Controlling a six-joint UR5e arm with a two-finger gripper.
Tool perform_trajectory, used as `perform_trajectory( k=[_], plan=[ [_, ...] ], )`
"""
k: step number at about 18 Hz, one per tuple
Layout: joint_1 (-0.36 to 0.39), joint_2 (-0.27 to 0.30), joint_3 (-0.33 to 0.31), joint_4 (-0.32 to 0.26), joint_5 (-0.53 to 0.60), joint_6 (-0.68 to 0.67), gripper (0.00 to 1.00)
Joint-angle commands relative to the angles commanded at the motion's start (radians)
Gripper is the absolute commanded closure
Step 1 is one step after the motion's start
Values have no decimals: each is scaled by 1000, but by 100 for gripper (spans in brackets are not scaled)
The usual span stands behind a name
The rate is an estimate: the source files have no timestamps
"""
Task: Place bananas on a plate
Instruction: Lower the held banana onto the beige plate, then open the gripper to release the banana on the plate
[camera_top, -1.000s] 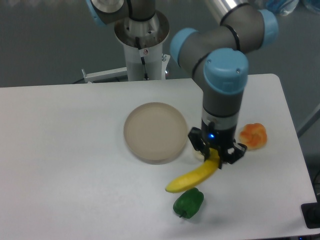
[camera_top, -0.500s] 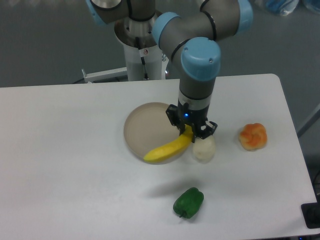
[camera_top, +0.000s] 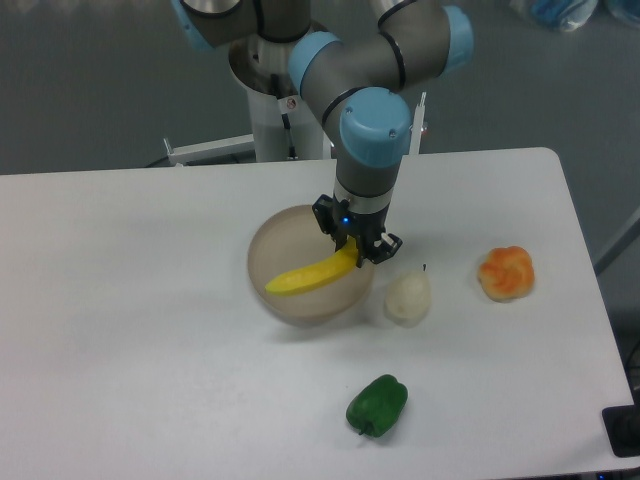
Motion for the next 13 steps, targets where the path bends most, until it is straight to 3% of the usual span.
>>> perform_trajectory(
  k=[7, 13],
  plan=[
    [2, -2, -57, 2, -3, -12, 82],
    [9, -14, -101, 86, -8, -12, 82]
  ],
)
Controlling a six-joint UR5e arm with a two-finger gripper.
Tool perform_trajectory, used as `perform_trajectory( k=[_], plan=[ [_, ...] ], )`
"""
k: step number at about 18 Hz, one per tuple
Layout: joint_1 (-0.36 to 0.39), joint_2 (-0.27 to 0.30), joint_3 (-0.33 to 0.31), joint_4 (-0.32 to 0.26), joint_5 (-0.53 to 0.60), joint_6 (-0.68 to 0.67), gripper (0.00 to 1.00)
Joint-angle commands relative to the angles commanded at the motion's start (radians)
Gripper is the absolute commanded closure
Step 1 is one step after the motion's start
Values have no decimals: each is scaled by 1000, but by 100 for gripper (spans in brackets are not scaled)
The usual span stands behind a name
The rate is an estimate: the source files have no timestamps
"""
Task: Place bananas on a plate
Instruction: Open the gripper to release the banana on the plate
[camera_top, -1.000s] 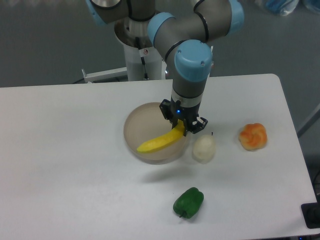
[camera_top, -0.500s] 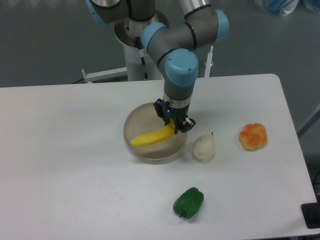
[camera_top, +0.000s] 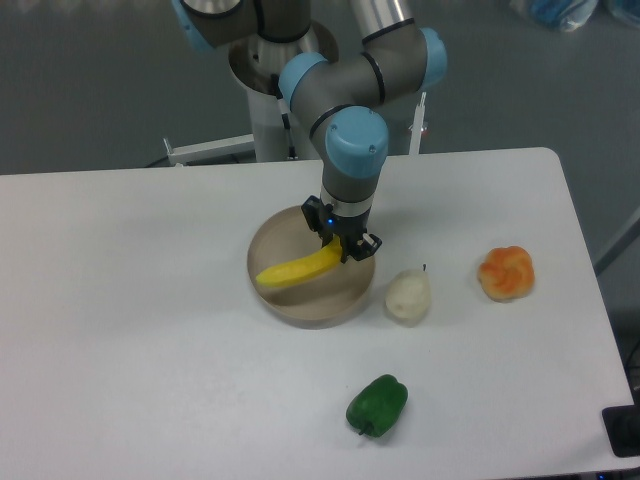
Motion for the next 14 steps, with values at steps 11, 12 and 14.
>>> perform_trajectory(
  k=[11, 12, 14],
  plan=[
    [5, -29, -31, 58, 0, 12, 82],
    [5, -34, -31, 58, 0, 12, 82],
    [5, -37, -31, 58, 0, 14, 82]
  ],
)
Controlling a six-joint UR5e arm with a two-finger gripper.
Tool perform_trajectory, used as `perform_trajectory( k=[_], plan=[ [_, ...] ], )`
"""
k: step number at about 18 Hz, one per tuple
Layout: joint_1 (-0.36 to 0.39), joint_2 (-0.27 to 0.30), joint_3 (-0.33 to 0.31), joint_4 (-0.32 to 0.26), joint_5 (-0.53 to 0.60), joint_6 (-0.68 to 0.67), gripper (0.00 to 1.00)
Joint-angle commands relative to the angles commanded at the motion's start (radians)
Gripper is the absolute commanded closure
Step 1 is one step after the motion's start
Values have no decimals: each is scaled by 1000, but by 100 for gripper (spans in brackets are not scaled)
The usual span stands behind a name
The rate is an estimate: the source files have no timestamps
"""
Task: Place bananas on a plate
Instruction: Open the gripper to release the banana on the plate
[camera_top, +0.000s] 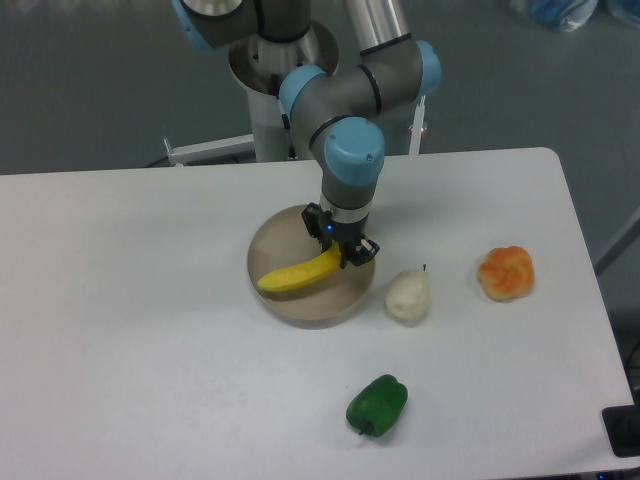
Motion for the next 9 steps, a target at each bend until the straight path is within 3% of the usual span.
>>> perform_trajectory(
  k=[9],
  plan=[
    [12, -8, -9, 2, 8, 35, 81]
  ],
)
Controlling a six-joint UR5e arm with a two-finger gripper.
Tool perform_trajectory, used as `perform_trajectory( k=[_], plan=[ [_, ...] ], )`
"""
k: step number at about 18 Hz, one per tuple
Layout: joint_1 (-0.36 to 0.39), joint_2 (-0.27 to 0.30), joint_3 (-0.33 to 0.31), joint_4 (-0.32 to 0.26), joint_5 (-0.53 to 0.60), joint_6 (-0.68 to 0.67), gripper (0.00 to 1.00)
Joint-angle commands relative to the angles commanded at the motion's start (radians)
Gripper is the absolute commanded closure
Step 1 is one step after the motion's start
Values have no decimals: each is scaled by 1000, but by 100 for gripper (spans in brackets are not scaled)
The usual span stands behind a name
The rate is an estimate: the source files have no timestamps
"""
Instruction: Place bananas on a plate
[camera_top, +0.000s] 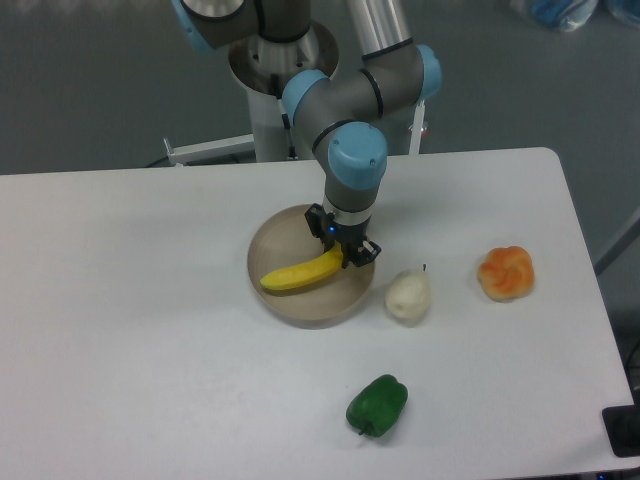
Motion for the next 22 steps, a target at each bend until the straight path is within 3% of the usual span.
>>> perform_trajectory(
  k=[5, 7, 9, 10, 15, 17, 22],
  plan=[
    [3, 0, 0, 0, -2, -3, 74],
    [3, 0, 3, 0, -2, -3, 52],
    [3, -2, 6, 0, -2, -5, 41],
    [3, -2, 8, 0, -2, -8, 30],
    [3, 0, 21, 0, -2, -12, 15],
    [3, 6, 50, -5, 0, -12, 0],
    [60, 21, 147, -18, -2, -12, 0]
  ],
)
